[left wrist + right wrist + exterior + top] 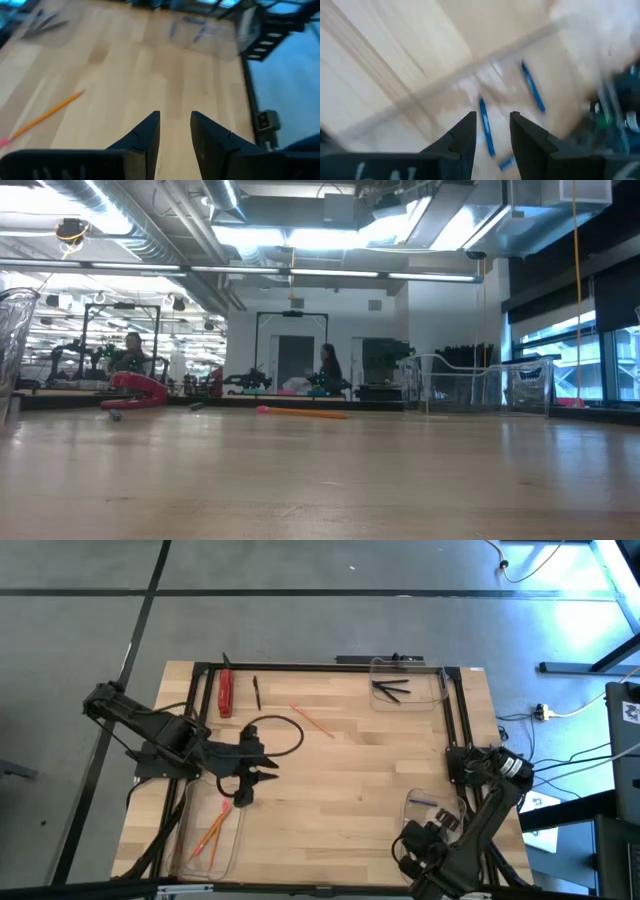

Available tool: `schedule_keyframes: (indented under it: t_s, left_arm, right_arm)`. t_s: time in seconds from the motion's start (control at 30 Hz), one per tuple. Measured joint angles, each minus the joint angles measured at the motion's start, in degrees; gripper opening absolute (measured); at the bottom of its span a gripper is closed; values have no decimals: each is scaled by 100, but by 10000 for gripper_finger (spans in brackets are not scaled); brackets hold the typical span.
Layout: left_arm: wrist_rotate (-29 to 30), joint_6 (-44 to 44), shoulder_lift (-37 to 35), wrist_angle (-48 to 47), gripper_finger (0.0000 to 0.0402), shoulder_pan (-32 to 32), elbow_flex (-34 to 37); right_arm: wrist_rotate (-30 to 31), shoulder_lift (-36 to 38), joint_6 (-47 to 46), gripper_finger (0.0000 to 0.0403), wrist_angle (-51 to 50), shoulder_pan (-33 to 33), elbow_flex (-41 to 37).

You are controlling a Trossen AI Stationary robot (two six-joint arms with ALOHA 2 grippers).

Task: Sort crayons/erasers/pens/pencils in bins
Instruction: Put the yellow pencil into the bottom left transparent bin

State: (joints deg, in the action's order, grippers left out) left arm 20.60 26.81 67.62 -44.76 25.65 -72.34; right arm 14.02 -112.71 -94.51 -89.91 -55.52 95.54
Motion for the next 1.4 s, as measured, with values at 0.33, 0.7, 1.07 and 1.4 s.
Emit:
schedule_keyframes:
  t_s: [0.33,0.7,1.07,1.4]
  left_arm:
    - [595,2127,-284,-1894,102,-4,0]
    - [573,3014,-281,-2778,102,66,0]
    - [588,3027,-331,-3450,102,61,0]
    - [940,3271,-737,-3470,102,42,0]
  right_arm:
    - [2251,88,-236,116,-18,553,878]
    - [2483,98,3183,116,799,2585,1852]
    - [-61,87,6416,116,3686,4698,2394]
    - [-357,-385,7592,116,3977,5641,2398]
